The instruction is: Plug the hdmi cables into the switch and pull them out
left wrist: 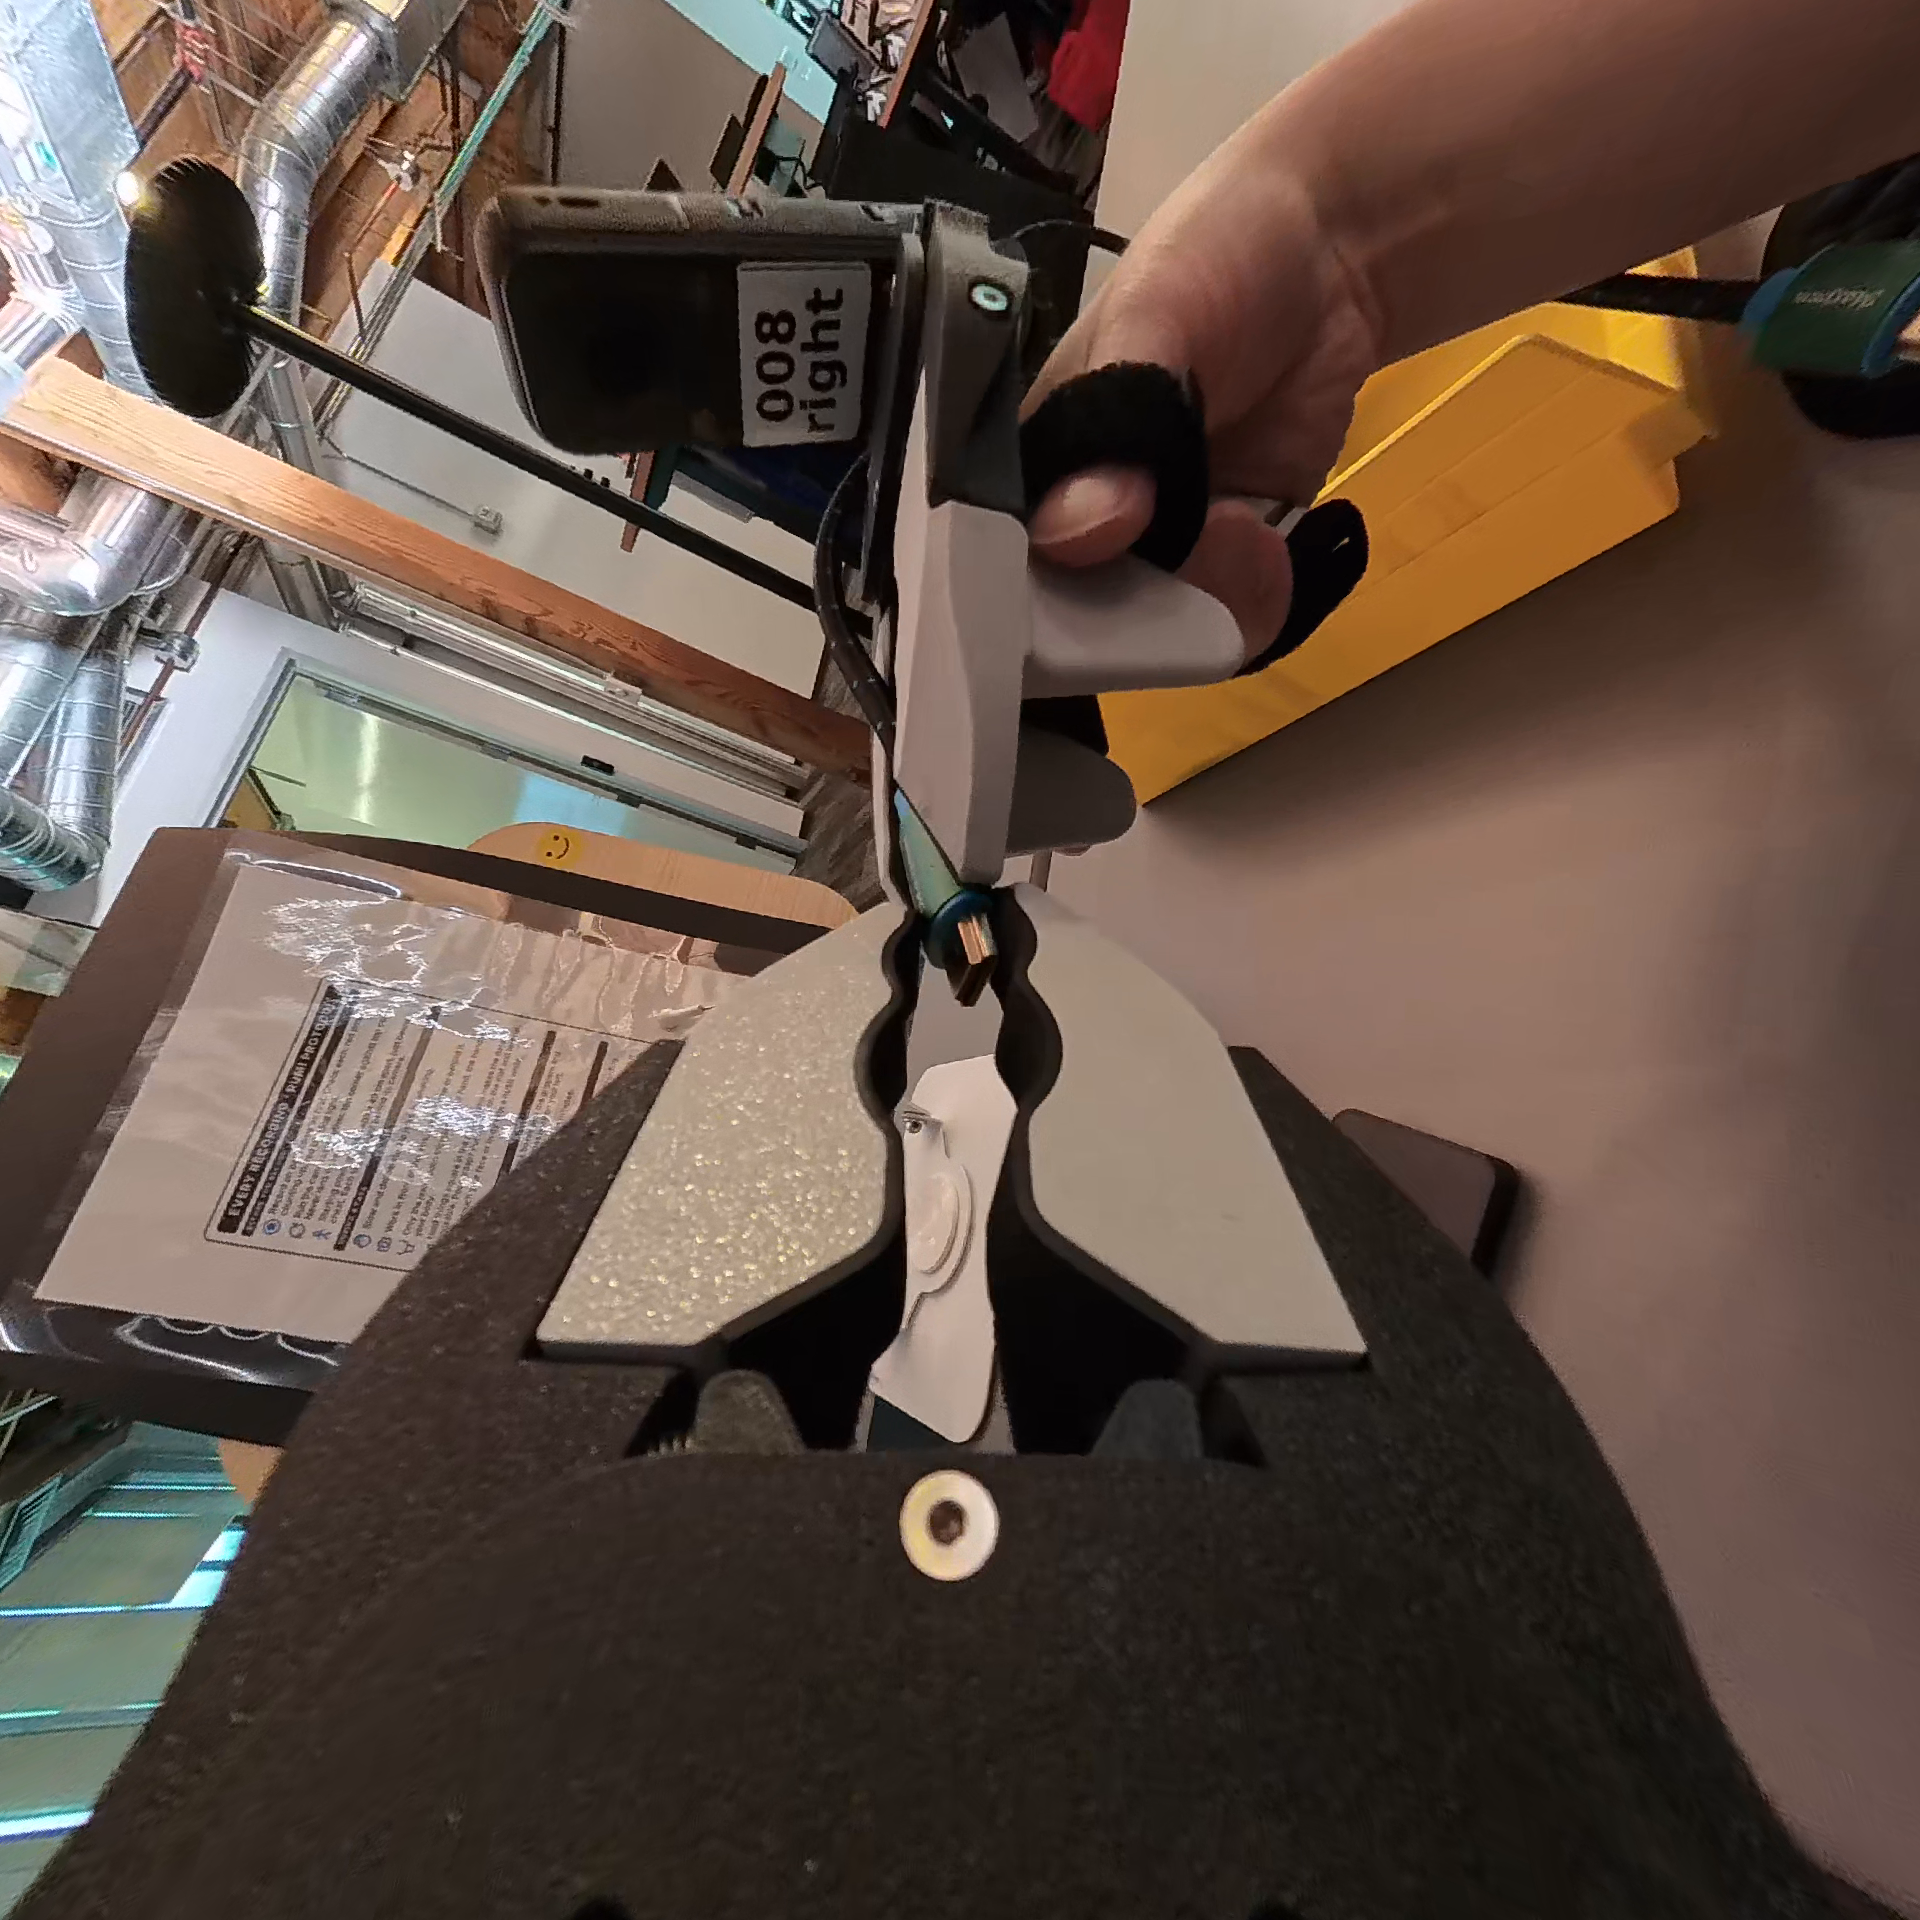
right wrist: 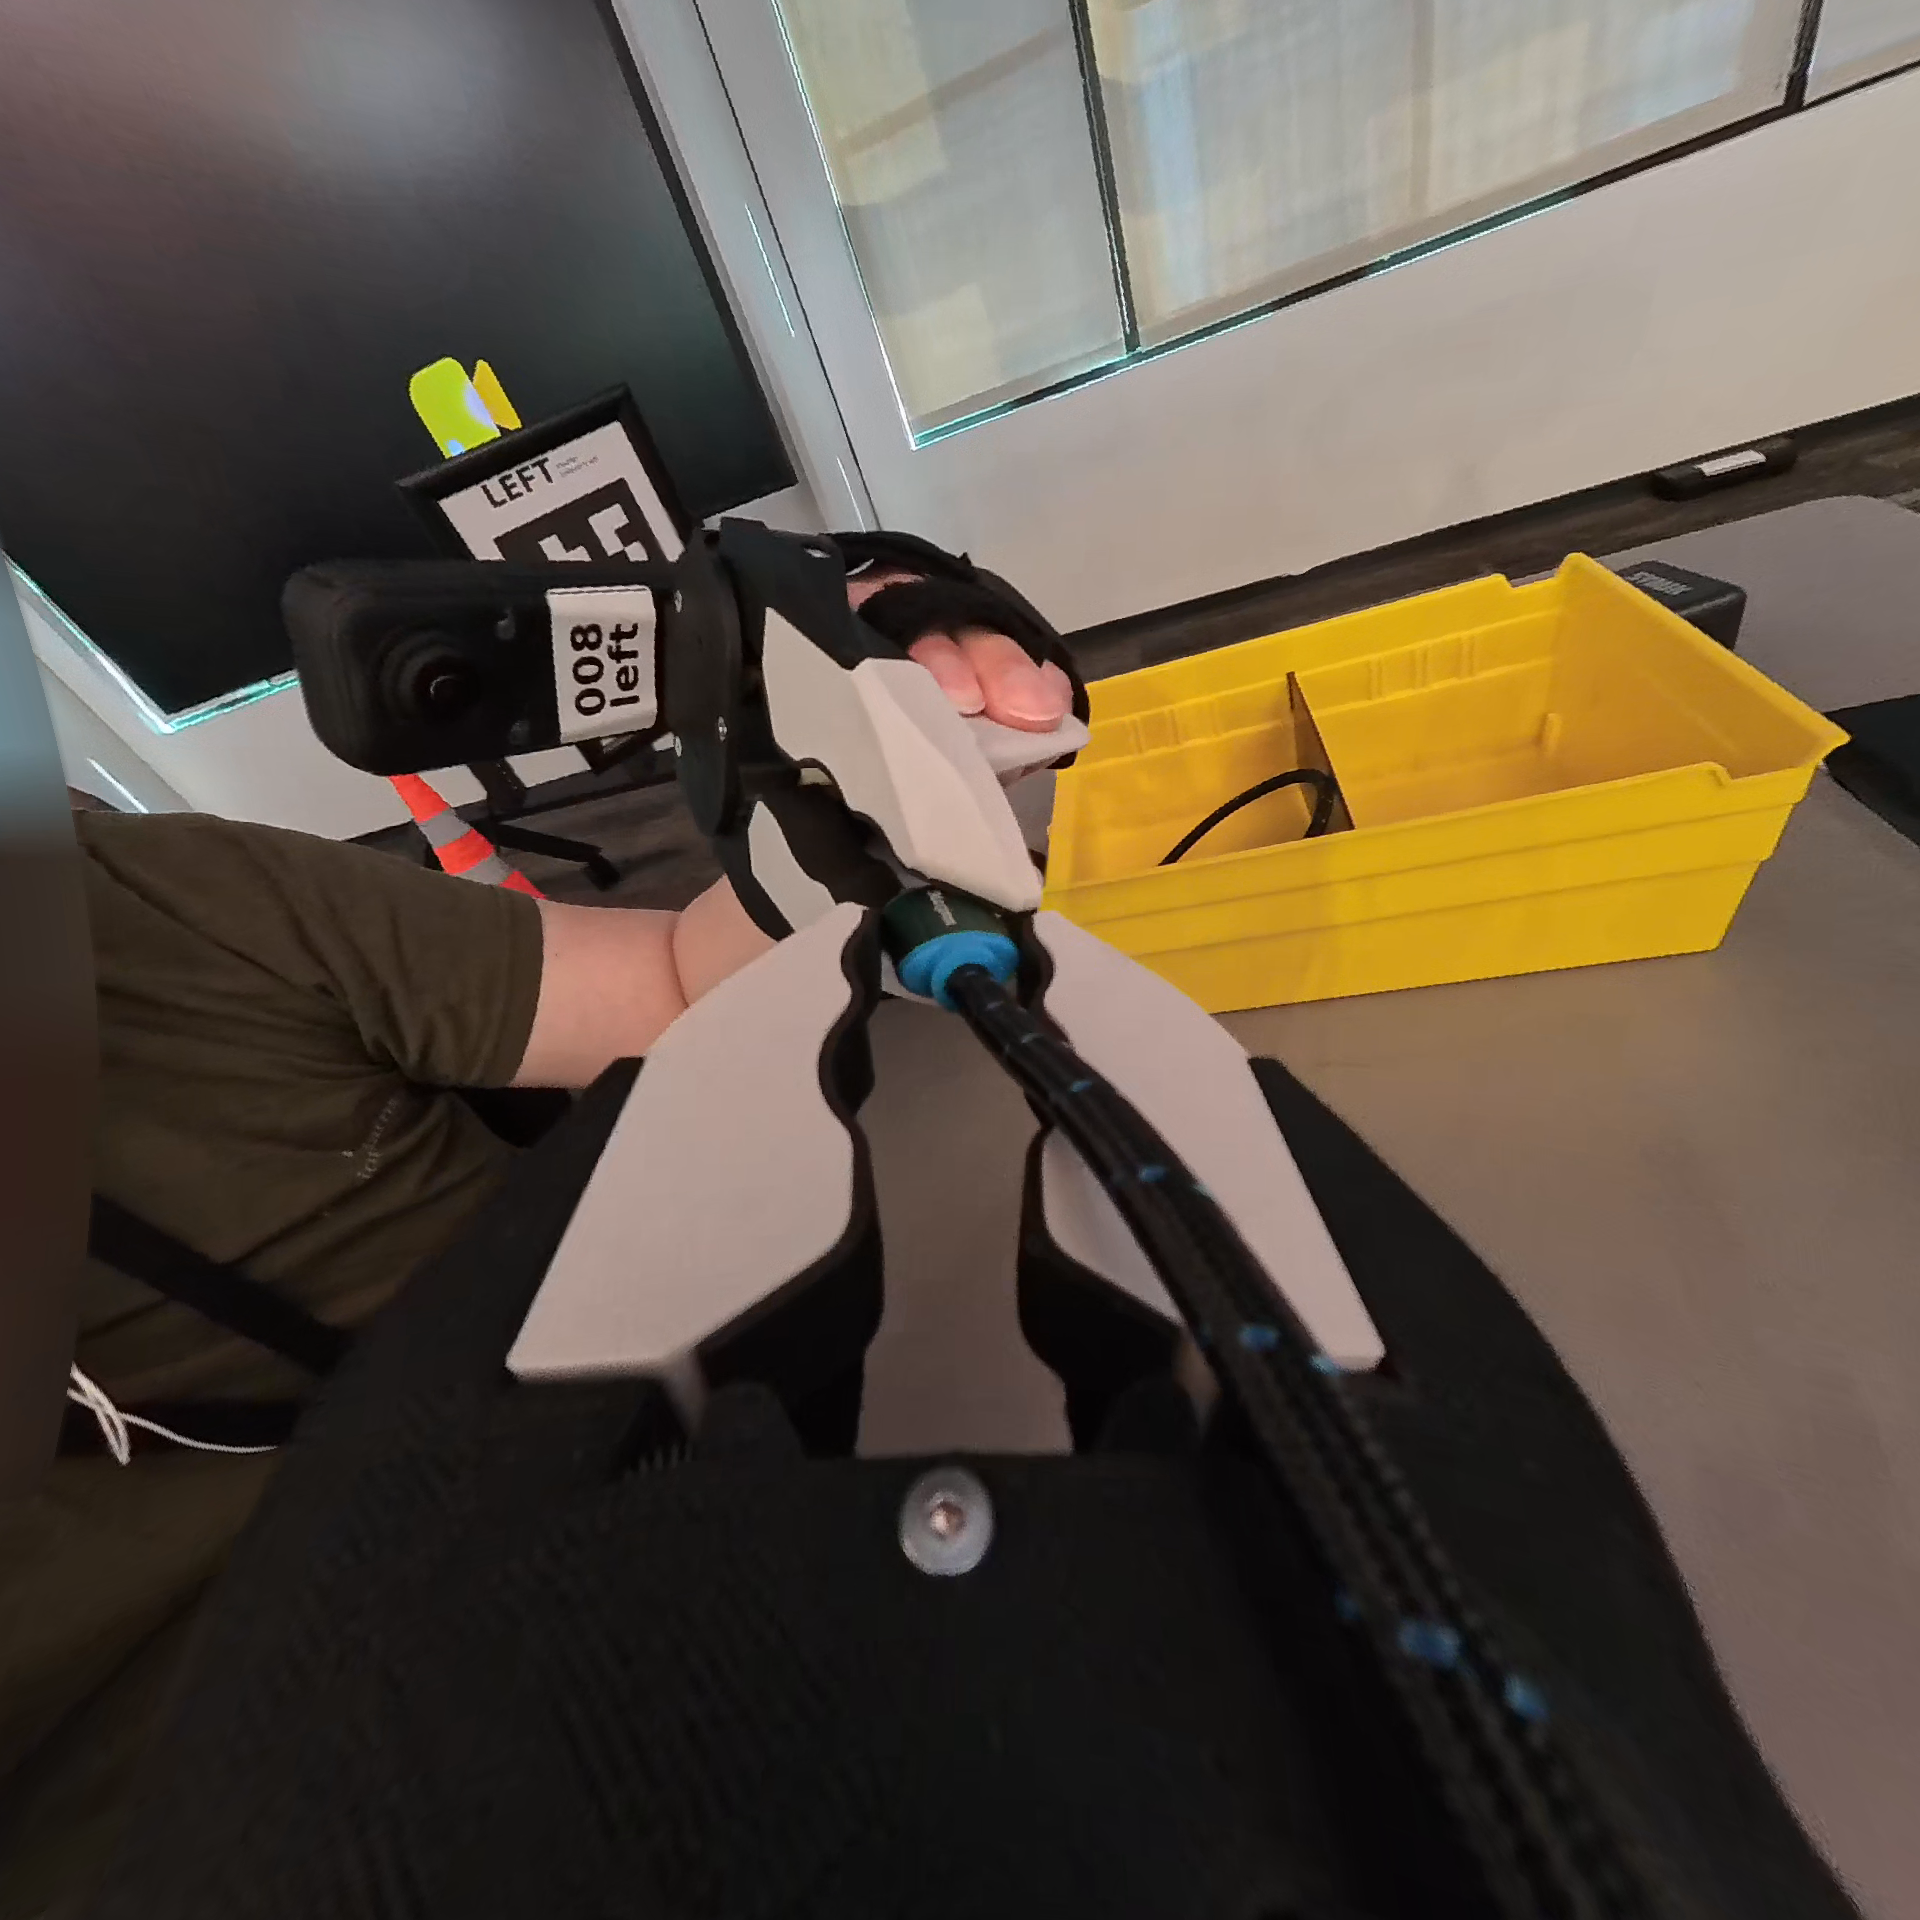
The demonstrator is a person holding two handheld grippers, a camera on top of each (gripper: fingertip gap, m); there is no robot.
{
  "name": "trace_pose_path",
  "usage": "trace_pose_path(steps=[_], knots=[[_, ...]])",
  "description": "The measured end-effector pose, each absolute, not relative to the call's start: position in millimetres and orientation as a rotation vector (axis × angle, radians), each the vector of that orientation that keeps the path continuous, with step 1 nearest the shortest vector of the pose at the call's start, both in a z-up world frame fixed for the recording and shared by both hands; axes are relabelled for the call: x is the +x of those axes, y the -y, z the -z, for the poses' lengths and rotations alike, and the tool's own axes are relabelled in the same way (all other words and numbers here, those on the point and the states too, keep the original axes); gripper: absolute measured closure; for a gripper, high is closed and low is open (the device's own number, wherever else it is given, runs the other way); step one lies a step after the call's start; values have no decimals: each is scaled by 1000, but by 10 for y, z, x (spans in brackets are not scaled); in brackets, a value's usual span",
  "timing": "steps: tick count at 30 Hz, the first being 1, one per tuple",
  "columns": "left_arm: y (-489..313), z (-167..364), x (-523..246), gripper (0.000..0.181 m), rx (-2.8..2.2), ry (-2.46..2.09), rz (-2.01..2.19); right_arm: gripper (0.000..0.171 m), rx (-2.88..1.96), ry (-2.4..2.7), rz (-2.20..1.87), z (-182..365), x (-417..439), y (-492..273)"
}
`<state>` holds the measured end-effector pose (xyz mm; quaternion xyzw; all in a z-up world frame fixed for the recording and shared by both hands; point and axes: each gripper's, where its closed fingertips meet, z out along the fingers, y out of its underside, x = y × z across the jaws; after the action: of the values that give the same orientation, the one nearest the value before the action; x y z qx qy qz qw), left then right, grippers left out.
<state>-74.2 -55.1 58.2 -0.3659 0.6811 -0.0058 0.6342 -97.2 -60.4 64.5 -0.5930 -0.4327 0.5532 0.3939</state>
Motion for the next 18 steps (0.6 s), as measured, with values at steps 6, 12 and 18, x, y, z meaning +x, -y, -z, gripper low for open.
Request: trace_pose_path(steps=[6, 12, 18], knots=[[531, -558, -742, 169, -838, -1563, -2, 147, -1534, 1108, -1384, -611, -967, 586], [506, -562, -736, 166, -886, -1541, 51, 148, -1518, 1102, -1326, -618, -959, 531], [449, -609, -862, 165, -942, -1519, 95, 148, -1429, 1052, -1160, -747, -829, 380]])
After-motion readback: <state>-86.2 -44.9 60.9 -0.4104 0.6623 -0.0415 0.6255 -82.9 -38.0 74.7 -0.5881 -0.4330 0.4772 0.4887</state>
